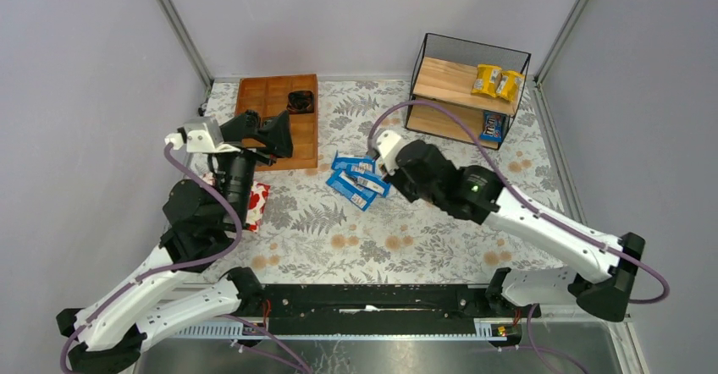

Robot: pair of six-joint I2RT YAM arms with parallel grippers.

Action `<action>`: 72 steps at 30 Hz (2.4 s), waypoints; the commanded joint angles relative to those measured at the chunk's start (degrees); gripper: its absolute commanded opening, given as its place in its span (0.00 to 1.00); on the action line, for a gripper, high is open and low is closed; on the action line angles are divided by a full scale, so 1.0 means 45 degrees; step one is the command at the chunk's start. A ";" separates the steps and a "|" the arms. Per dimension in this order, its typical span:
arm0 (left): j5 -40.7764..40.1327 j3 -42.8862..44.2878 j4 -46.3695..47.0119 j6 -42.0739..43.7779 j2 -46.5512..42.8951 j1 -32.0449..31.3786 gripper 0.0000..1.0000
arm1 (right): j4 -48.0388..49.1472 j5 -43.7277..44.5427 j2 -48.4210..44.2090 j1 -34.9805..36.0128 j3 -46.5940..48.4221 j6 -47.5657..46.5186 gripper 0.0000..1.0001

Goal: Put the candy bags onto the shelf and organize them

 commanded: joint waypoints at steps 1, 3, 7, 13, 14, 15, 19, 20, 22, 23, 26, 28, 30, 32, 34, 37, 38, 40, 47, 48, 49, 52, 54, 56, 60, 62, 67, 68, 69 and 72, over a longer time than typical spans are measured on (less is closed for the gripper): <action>0.0003 -0.0531 0.0852 -0.0112 0.0234 -0.0040 0.99 | -0.0223 0.0345 -0.0760 -0.1368 0.0573 -0.1169 0.00; 0.0247 -0.0632 0.0719 -0.0450 0.0435 -0.0052 0.99 | -0.0266 0.0487 -0.0674 -0.2103 0.1091 -0.1873 0.00; 0.0991 -0.0921 0.0639 -0.1132 0.0809 -0.0045 0.99 | -0.0295 0.0434 0.0027 -0.3777 0.2557 -0.3608 0.00; 0.1185 -0.1291 0.0667 -0.1065 0.0995 -0.0047 0.99 | -0.0064 -0.1006 0.1732 -0.6473 0.4863 -0.5646 0.00; 0.1180 -0.1398 0.0778 -0.1017 0.0951 -0.0052 0.99 | 0.0141 -0.1092 0.2091 -0.6749 0.5126 -0.6044 0.00; 0.1189 -0.1492 0.0844 -0.0991 0.0941 -0.0037 0.99 | 0.0362 -0.1184 0.2480 -0.6986 0.5384 -0.6486 0.00; 0.1319 -0.1793 0.0966 -0.1006 0.0874 -0.0048 0.99 | 0.1056 -0.1535 0.4239 -0.8028 0.6501 -0.8188 0.00; 0.1333 -0.1871 0.1033 -0.1007 0.0843 -0.0047 0.99 | 0.1282 -0.1823 0.4631 -0.8362 0.6701 -0.8463 0.00; 0.1364 -0.1976 0.1140 -0.0946 0.0815 -0.0054 0.99 | 0.1379 -0.2847 0.5404 -0.9035 0.7310 -0.8907 0.00; 0.1371 -0.2006 0.1179 -0.0899 0.0804 -0.0052 0.99 | 0.1327 -0.2990 0.5785 -0.9298 0.7624 -0.9110 0.00; 0.1312 -0.2127 0.1364 -0.0642 0.0708 -0.0061 0.99 | 0.1145 -0.3155 0.6867 -0.9643 0.8314 -0.9912 0.00; 0.1185 -0.2219 0.1489 -0.0454 0.0671 -0.0054 0.99 | 0.1299 -0.2853 0.7339 -0.9747 0.8453 -1.0520 0.00; 0.1034 -0.2293 0.1630 -0.0290 0.0624 -0.0058 0.99 | 0.1273 -0.2492 0.7802 -0.9868 0.8671 -1.0890 0.00; 0.0922 -0.2352 0.1764 -0.0149 0.0600 -0.0050 0.99 | 0.1156 -0.2370 0.8197 -0.9963 0.8899 -1.1149 0.00; 0.0834 -0.2383 0.1844 -0.0070 0.0620 -0.0060 0.99 | 0.1383 -0.2469 0.8371 -1.0056 0.8781 -1.1293 0.00; 0.0808 -0.2404 0.1894 -0.0032 0.0660 -0.0059 0.99 | 0.1657 -0.2601 0.8683 -1.0204 0.8735 -1.1312 0.00; 0.0791 -0.2404 0.1884 -0.0016 0.0675 -0.0060 0.99 | 0.1623 -0.2512 0.8822 -1.0228 0.8779 -1.1381 0.00; 0.0770 -0.2394 0.1896 0.0009 0.0730 -0.0052 0.99 | 0.1598 -0.2375 0.9058 -1.0253 0.8837 -1.1492 0.00; 0.0769 -0.2401 0.1896 0.0009 0.0812 -0.0053 0.99 | 0.1818 -0.2405 0.9545 -1.0488 0.8865 -1.1639 0.00; 0.0786 -0.2396 0.1896 0.0009 0.0823 -0.0062 0.99 | 0.1834 -0.2398 0.9589 -1.0517 0.8874 -1.1693 0.00; 0.0805 -0.2386 0.1896 0.0019 0.0820 -0.0061 0.99 | 0.1863 -0.2416 0.9662 -1.0557 0.8879 -1.1753 0.00; 0.0793 -0.2404 0.1933 0.0066 0.0817 -0.0053 0.99 | 0.1922 -0.2484 0.9785 -1.0618 0.8964 -1.1795 0.00; 0.0770 -0.2404 0.1954 0.0086 0.0818 -0.0056 0.99 | 0.2005 -0.2545 0.9832 -1.0642 0.8930 -1.1810 0.00; 0.0769 -0.2416 0.1974 0.0106 0.0817 -0.0063 0.99 | 0.2031 -0.2635 0.9899 -1.0644 0.8935 -1.1828 0.00; 0.0754 -0.2418 0.1993 0.0141 0.0821 -0.0059 0.99 | 0.2064 -0.2770 0.9989 -1.0643 0.8918 -1.1918 0.02; 0.0735 -0.2442 0.2011 0.0164 0.0824 -0.0063 0.99 | 0.2080 -0.2737 1.0041 -1.0642 0.8913 -1.1958 0.04; 0.0749 -0.2443 0.2033 0.0165 0.0834 -0.0056 0.99 | 0.2150 -0.2758 1.0000 -1.0641 0.8731 -1.2005 0.12; 0.0749 -0.2443 0.2021 0.0165 0.0833 -0.0058 0.99 | 0.2132 -0.2796 0.9992 -1.0641 0.8705 -1.1963 0.15; 0.0749 -0.2443 0.2017 0.0165 0.0843 -0.0058 0.99 | 0.2122 -0.2822 0.9950 -1.0641 0.8690 -1.1902 0.17; 0.0766 -0.2423 0.1995 0.0146 0.0853 -0.0062 0.99 | 0.2117 -0.2978 0.9762 -1.0641 0.8638 -1.1568 0.29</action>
